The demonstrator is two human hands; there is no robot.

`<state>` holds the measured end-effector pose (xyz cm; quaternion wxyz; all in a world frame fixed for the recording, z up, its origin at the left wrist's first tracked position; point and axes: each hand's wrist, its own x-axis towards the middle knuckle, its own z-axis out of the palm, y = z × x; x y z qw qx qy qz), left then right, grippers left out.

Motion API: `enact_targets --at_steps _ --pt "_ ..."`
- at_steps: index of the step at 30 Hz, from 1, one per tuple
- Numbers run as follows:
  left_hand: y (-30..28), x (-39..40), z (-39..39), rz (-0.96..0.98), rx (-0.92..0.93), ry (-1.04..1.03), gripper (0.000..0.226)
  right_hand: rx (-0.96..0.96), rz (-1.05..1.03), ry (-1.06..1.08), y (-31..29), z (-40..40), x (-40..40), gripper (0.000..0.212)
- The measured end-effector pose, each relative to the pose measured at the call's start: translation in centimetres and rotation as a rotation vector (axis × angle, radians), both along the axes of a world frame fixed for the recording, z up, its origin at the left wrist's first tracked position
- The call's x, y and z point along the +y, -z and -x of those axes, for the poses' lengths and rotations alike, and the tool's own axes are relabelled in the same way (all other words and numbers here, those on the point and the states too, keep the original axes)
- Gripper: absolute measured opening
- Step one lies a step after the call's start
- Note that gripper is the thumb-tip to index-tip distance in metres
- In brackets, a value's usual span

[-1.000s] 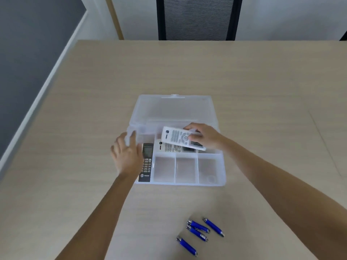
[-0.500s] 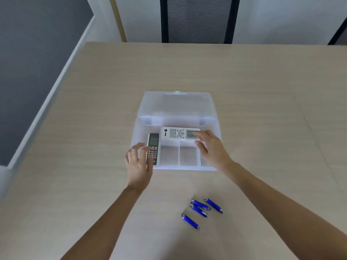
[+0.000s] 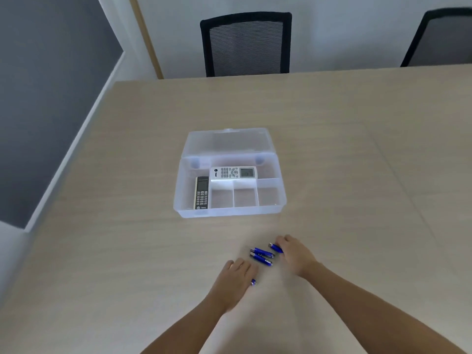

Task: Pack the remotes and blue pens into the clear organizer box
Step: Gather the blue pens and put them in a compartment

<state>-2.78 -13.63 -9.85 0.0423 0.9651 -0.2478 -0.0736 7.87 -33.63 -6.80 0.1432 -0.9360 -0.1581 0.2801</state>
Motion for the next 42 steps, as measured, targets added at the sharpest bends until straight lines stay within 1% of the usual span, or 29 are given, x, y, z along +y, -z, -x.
enact_targets --at_steps 1,2,5,6,7,9,10,12,13,16,18,19,20,21,22,24,25,26,28,30,31,32,33,34,35,36,39,41,42 --pt "0.3 0.0 -0.3 -0.032 0.034 0.0 0.033 0.002 0.028 0.019 0.0 -0.1 0.0 0.029" --pt "0.4 -0.1 -0.5 -0.053 0.042 -0.001 0.033 0.003 0.042 0.058 0.0 -0.2 -0.3 0.029" --pt "0.0 -1.1 -1.6 0.004 0.031 -0.01 0.021 0.016 0.019 0.21 0.2 -0.2 -1.9 0.023" --pt "-0.4 -1.7 -2.2 0.025 0.052 -0.026 0.026 0.021 -0.01 0.249 0.1 -0.1 -2.5 0.017" --pt "-0.6 -2.2 -2.8 0.028 0.083 -0.046 0.037 0.018 -0.039 0.284 0.1 -0.1 -3.2 0.012" --pt "-0.7 -3.1 -4.1 -0.02 0.137 -0.075 0.058 0.007 -0.053 0.343 0.2 0.0 -4.3 0.014" --pt "-0.6 -3.3 -4.5 -0.051 0.176 -0.098 0.066 -0.001 -0.055 0.363 0.3 0.0 -4.7 0.017" --pt "0.0 -3.4 -4.8 -0.09 0.219 -0.155 0.073 0.002 -0.067 0.357 0.0 0.0 -4.8 0.009" --pt "0.2 -3.3 -4.6 -0.109 0.209 -0.173 0.072 0.011 -0.078 0.341 -0.2 0.0 -4.5 0.009" --pt "0.1 -1.8 -2.9 -0.138 0.188 -0.21 0.058 0.026 -0.114 0.244 -0.3 -0.1 -2.1 0.01" --pt "0.7 -0.1 -1.7 -0.085 0.155 -0.242 0.051 0.044 -0.121 0.146 -0.2 0.2 0.2 0.012" --pt "0.8 0.9 -1.2 -0.034 0.129 -0.265 0.045 0.045 -0.111 0.103 0.4 0.5 1.3 0.023" --pt "0.5 1.7 -0.6 0.038 0.103 -0.331 0.033 0.043 -0.078 0.07 0.5 0.8 2.3 0.036" --pt "0.1 2.4 -0.3 0.132 0.084 -0.448 0.018 0.01 -0.035 0.038 0.9 1.2 3.1 0.043" --pt "-0.5 3.0 -0.6 0.239 0.077 -0.604 0.007 -0.042 0.001 0.018 1.2 1.4 3.8 0.045" --pt "-3.3 3.7 -2.2 0.463 0.175 -0.853 0.012 -0.131 0.021 -0.028 1.7 1.3 4.6 0.04" --pt "-4.5 4.0 -3.4 0.589 0.22 -0.917 0.013 -0.153 0.012 -0.057 1.7 0.9 4.8 0.037" --pt "-5.8 4.1 -5.0 0.694 0.243 -0.952 0.014 -0.135 -0.045 -0.047 1.2 0.4 4.9 0.031" --pt "-8.1 3.9 -8.8 0.9 0.298 -0.991 0.015 -0.06 -0.266 0.087 -0.8 -1.2 4.7 0.017" --pt "-10.2 2.5 -12.4 1.135 0.429 -0.991 0.004 -0.091 -0.486 0.352 -4.1 -3.3 4.4 0.01" --pt "-10.8 1.7 -14.3 1.217 0.508 -0.983 0.006 -0.127 -0.562 0.473 -5.3 -4.8 4.3 0.009" --pt "-11.3 0.7 -16.1 1.249 0.591 -0.969 0.019 -0.164 -0.597 0.548 -6.2 -6.7 4.3 0.01" --pt "-11.7 -0.4 -17.7 1.251 0.685 -0.945 0.033 -0.163 -0.603 0.593 -6.9 -8.7 4.5 0.012" --pt "-11.8 -1.6 -19.2 1.234 0.763 -0.914 0.044 -0.118 -0.573 0.612 -7.3 -10.7 4.8 0.014" --pt "-11.7 -2.7 -20.4 1.208 0.814 -0.896 0.051 -0.05 -0.51 0.618 -7.4 -12.6 5.2 0.014" --pt "-11.3 -3.7 -21.4 1.151 0.827 -0.889 0.054 0.012 -0.435 0.622 -7.5 -14.0 5.6 0.015" --pt "-10.0 -5.4 -23.4 0.855 0.752 -0.933 0.051 0.205 -0.209 0.615 -6.9 -16.3 6.7 0.03" --pt "-9.5 -5.8 -24.1 0.74 0.754 -0.949 0.04 0.313 -0.197 0.627 -6.0 -17.5 6.8 0.034" --pt "-9.9 -5.9 -24.1 0.731 0.771 -0.95 0.033 0.36 -0.268 0.663 -5.4 -17.9 6.8 0.032"
